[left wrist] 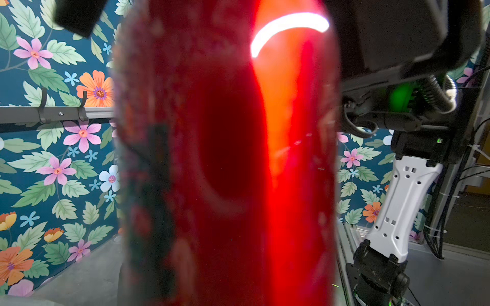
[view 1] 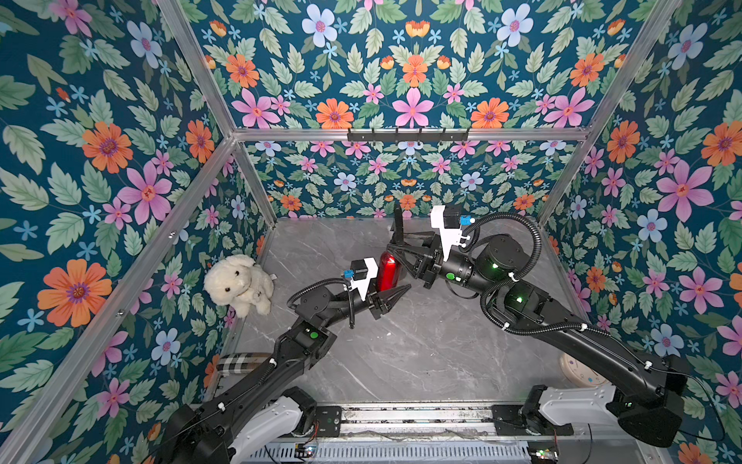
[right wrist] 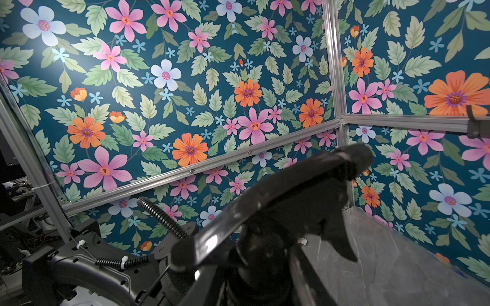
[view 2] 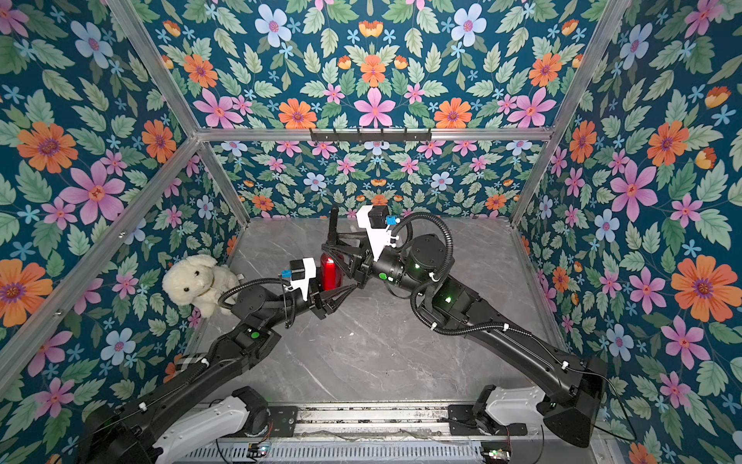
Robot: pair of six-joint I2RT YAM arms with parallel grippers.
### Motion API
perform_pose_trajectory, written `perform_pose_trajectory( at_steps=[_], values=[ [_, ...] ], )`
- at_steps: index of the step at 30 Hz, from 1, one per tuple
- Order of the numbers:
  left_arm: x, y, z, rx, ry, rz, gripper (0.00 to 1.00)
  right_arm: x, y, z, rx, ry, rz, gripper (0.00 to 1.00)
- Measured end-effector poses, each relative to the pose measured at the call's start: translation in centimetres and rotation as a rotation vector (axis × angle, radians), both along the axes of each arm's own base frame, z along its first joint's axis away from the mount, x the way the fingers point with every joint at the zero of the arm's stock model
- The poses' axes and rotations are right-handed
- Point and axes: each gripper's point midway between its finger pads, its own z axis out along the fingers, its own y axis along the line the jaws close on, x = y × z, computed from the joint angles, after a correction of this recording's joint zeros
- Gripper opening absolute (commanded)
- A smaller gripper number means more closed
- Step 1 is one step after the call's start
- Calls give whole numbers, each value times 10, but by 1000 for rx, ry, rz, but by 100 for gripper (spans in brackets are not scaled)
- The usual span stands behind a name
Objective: Attach spray nozzles to spray bottles
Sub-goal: Insert the spray nozzle into the spray bottle.
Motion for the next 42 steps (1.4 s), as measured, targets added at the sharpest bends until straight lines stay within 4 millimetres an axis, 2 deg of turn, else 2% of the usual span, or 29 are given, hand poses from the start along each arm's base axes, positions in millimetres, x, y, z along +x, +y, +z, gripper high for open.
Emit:
perform_pose_trajectory(
  at_steps=[27,30,42],
  values=[
    [-7,3,-1,11,-9,-13,0,6,0,-7,-68,37,-33,35],
    [-4,5,-2,2,-3,11,0,5,2,-13,-67,46,-26,35],
    [7,9,2,1,-15,83,0,1,20,-10,0,75,-60,35]
  ],
)
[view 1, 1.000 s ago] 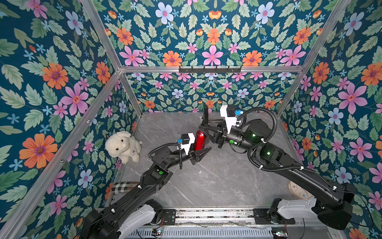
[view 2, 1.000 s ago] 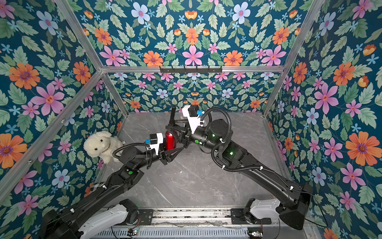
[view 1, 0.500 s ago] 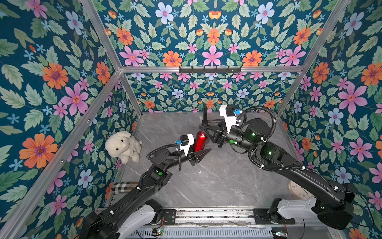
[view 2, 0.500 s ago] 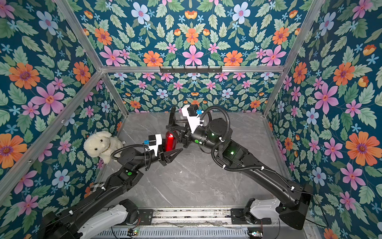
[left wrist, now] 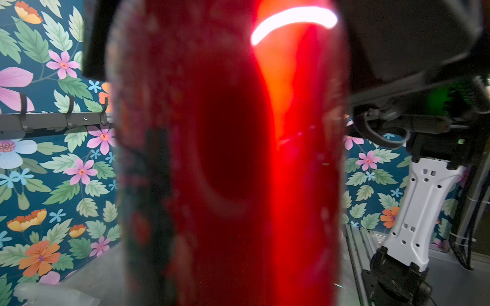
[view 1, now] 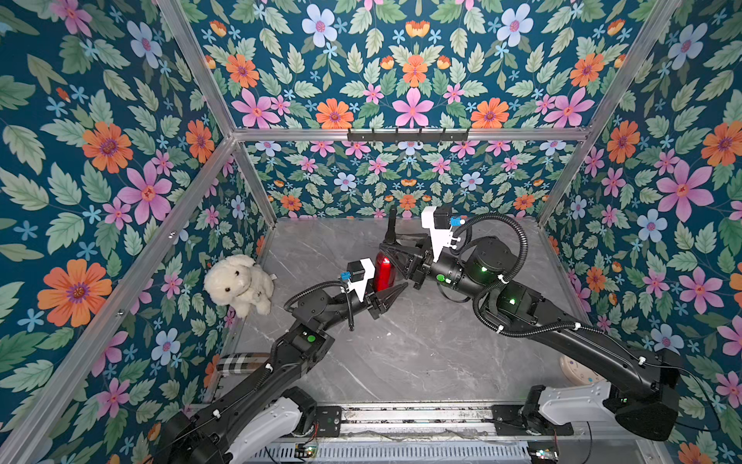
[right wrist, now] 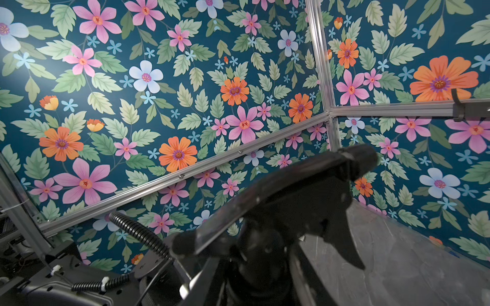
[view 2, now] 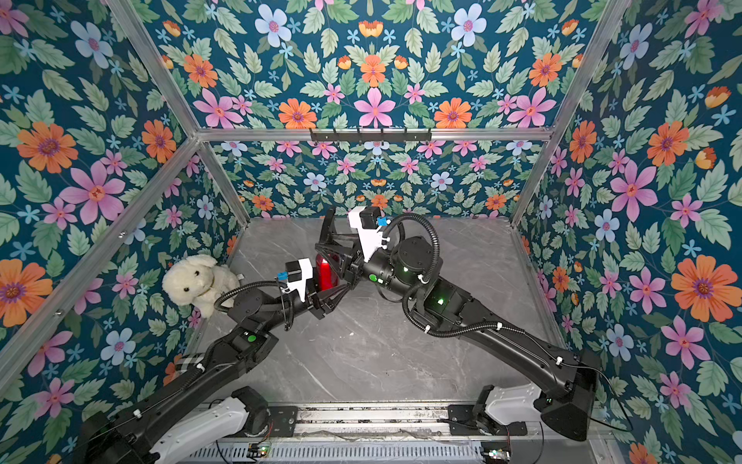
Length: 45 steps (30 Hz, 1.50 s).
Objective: Attach spray nozzles to spray bottles
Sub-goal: Insert the spray nozzle into the spray bottle.
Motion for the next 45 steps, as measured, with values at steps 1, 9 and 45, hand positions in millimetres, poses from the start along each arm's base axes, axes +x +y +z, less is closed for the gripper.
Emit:
perform_pose_trajectory(
  at_steps=[1,9,45],
  values=[
    [1,0,-1,5,1,7,0,-1,4,-1,-1,7,-6,35],
    [9,7,8,6,-18,77,0,0,16,6,-36,63,-122,35],
    [12,0,-1,84,-5,67,0,-25,-22,-18,-284,-5,-2,66]
  ],
)
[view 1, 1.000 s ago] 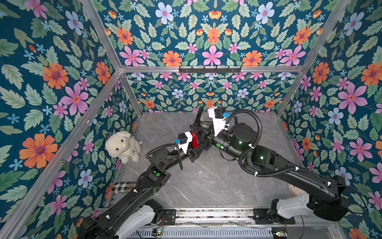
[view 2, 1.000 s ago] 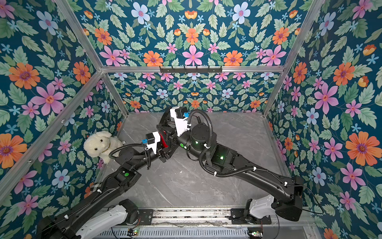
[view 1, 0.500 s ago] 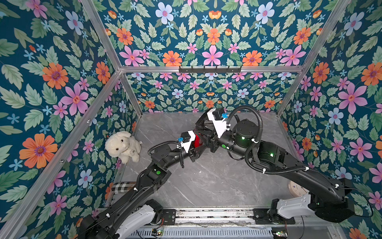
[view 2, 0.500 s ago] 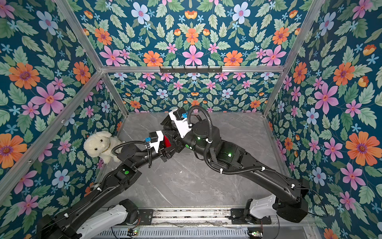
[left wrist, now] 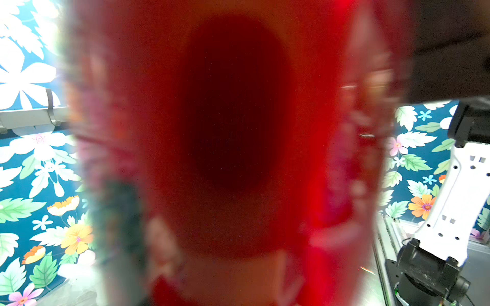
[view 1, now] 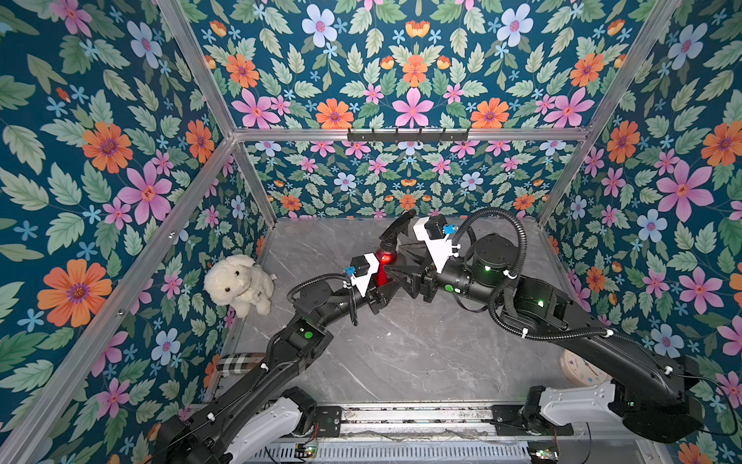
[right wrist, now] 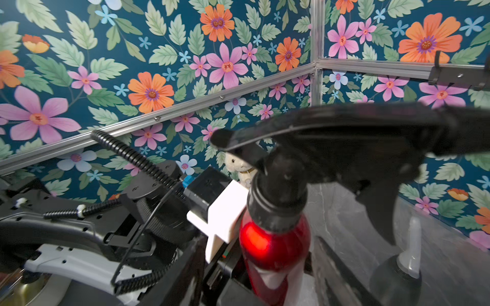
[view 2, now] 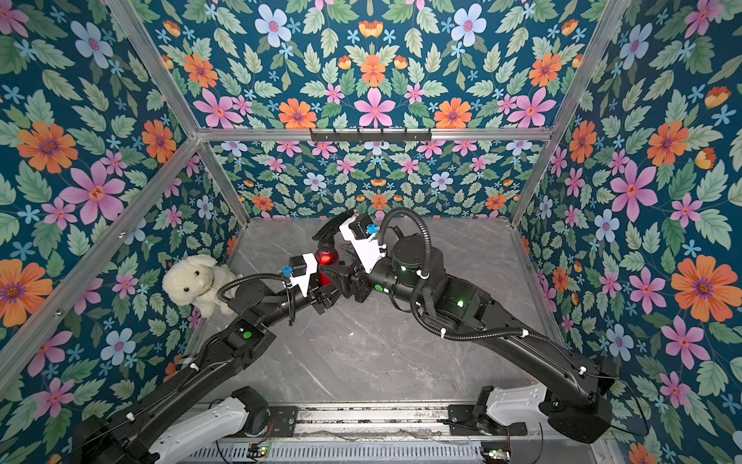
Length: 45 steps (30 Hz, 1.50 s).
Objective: Attach spray nozzles to spray bottles
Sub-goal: Insert the spray nozzle into the spray bottle, then screw the spray nozzle on the spray bottle.
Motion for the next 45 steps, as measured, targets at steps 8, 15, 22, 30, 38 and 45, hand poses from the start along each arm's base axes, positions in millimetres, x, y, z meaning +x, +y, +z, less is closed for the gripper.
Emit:
perform_pose_trajectory(
  at_steps=[8,15,22,30,38,45],
  values=[
    [0,0,-1,-5,-2,-1,0,-25,-22,9,31,-33,81,71],
    [-4,-4,-8,1,10,-42,0,0,-68,27,91,-46,4,80],
    [-16,-12,-9,5,7,-129,0,29,-71,45,115,-10,94,83],
    [-22,-18,-13,14,26,-191,0,32,-51,46,92,32,262,78],
    [-20,-21,-14,19,32,-199,0,17,-29,47,27,31,336,59],
    [-18,-21,-14,22,38,-193,0,16,-22,30,-45,52,314,40]
  ],
)
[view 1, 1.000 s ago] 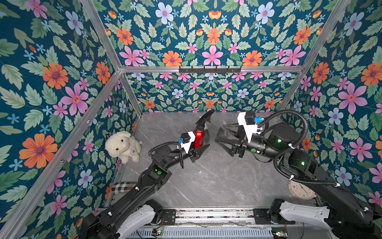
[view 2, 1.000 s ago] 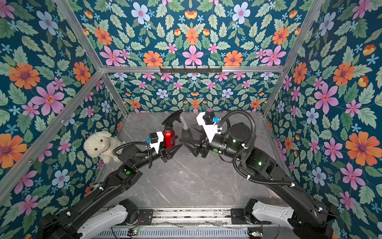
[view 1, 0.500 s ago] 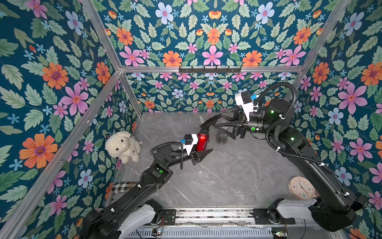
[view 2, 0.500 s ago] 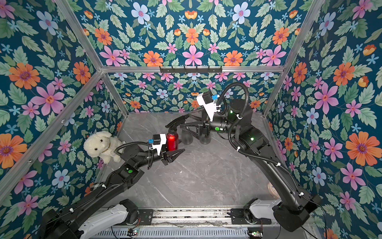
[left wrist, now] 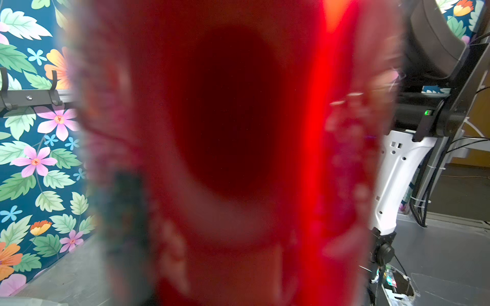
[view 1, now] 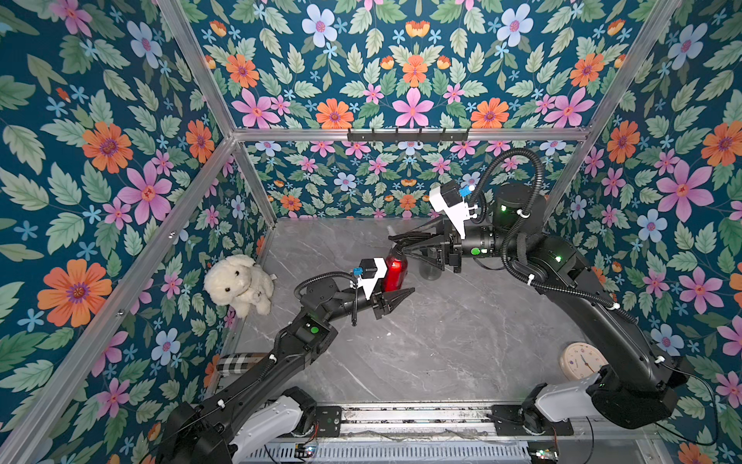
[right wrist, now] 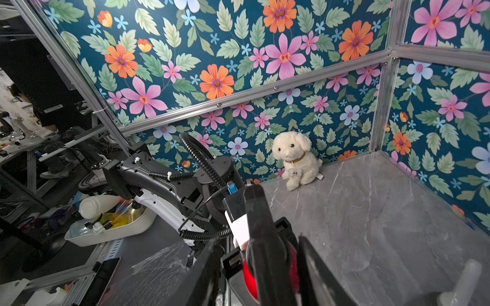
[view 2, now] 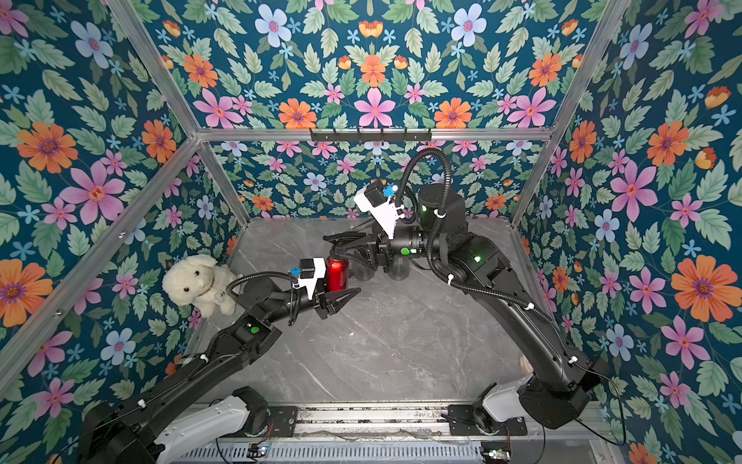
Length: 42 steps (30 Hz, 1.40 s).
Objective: Attach spray nozzles to spray bottles
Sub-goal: Screw the spray nozzle on the spray bottle.
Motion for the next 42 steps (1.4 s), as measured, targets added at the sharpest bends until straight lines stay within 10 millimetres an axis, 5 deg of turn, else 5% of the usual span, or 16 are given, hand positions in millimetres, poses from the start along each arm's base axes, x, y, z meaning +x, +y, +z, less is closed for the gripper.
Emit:
perform_pose_trajectory(
  at_steps=[16,29,42],
  values=[
    [8,-1,-5,27,8,34,0,12,4,-3,-120,-18,-113,12],
    [16,4,-12,42,28,99,0,19,12,-14,-198,13,-172,10],
    [48,23,-25,47,42,370,0,42,31,-34,-127,92,-467,11]
  ],
)
